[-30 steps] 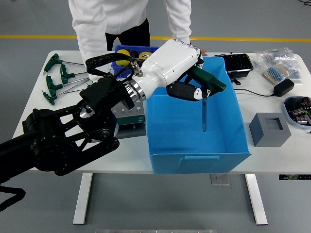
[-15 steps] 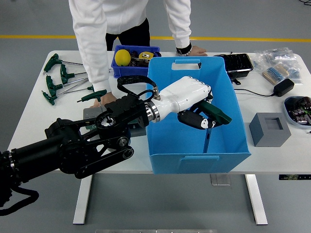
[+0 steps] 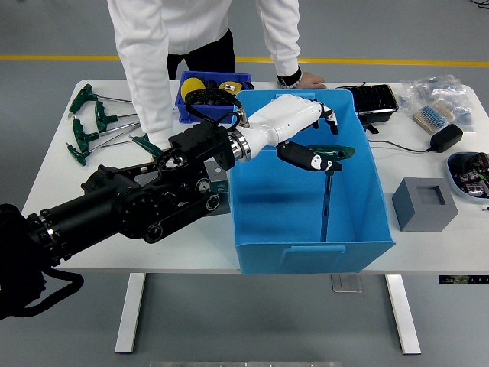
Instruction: Lift tool from toolbox,place it in box,lift tool from toolbox,place it in box
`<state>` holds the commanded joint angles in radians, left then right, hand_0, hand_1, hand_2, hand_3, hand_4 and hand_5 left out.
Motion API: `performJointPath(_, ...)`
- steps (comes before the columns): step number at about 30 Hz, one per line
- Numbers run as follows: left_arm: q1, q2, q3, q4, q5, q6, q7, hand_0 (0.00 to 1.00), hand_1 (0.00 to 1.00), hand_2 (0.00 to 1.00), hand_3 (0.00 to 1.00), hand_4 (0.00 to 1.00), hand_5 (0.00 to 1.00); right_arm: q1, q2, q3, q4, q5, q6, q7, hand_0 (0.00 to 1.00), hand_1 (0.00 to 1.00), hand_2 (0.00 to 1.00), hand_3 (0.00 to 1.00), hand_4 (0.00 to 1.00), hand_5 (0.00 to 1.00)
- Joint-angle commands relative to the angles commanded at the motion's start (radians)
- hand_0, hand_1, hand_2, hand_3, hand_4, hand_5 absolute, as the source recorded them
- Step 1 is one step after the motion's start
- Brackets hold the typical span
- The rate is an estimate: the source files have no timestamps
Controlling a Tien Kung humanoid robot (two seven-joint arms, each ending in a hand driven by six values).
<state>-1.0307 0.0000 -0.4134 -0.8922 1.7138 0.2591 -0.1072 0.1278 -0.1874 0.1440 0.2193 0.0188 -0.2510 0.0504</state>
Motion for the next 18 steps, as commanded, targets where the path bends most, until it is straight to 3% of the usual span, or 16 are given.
performJointPath(1,-0.005,0.0,-0.007,0.005,0.006,0.005,0.001,0.69,0.718,0.862,0.766,0.998,0.631,0.001,-0.001,0.0,0.0,-0.001,-0.001,0.0,0.667,0.637,0.713,0.583,0.836,0.752)
performJointPath(6,-0.004,0.0,-0.055,-0.03,0.034,0.007,0.012,0.69,0.718,0.862,0.766,0.998,0.631,-0.002,-0.003,-0.005,0.001,0.009,-0.002,0.005,0.667,0.637,0.713,0.583,0.836,0.752)
performJointPath(11,0.029,0.002,-0.112,-0.102,0.091,-0.036,0.052,0.682,0.707,0.836,0.767,0.998,0.63,-0.008,-0.001,-0.013,-0.001,0.027,-0.003,0.011,0.669,0.636,0.712,0.583,0.837,0.752)
performJointPath(12,0.035,0.008,-0.122,-0.113,0.103,-0.042,0.061,0.682,0.707,0.836,0.767,0.998,0.63,-0.01,-0.001,-0.015,-0.001,0.03,-0.003,0.012,0.669,0.636,0.712,0.583,0.837,0.752)
performJointPath(13,0.041,0.014,-0.132,-0.122,0.117,-0.047,0.07,0.561,0.615,0.694,0.737,0.998,0.641,-0.011,-0.001,-0.017,-0.001,0.032,-0.003,0.013,0.669,0.634,0.711,0.582,0.836,0.751)
performJointPath(18,0.094,0.075,-0.225,-0.195,0.198,-0.103,0.142,0.561,0.615,0.694,0.737,0.998,0.641,-0.014,0.002,-0.028,-0.003,0.055,-0.002,0.019,0.669,0.634,0.711,0.582,0.836,0.751)
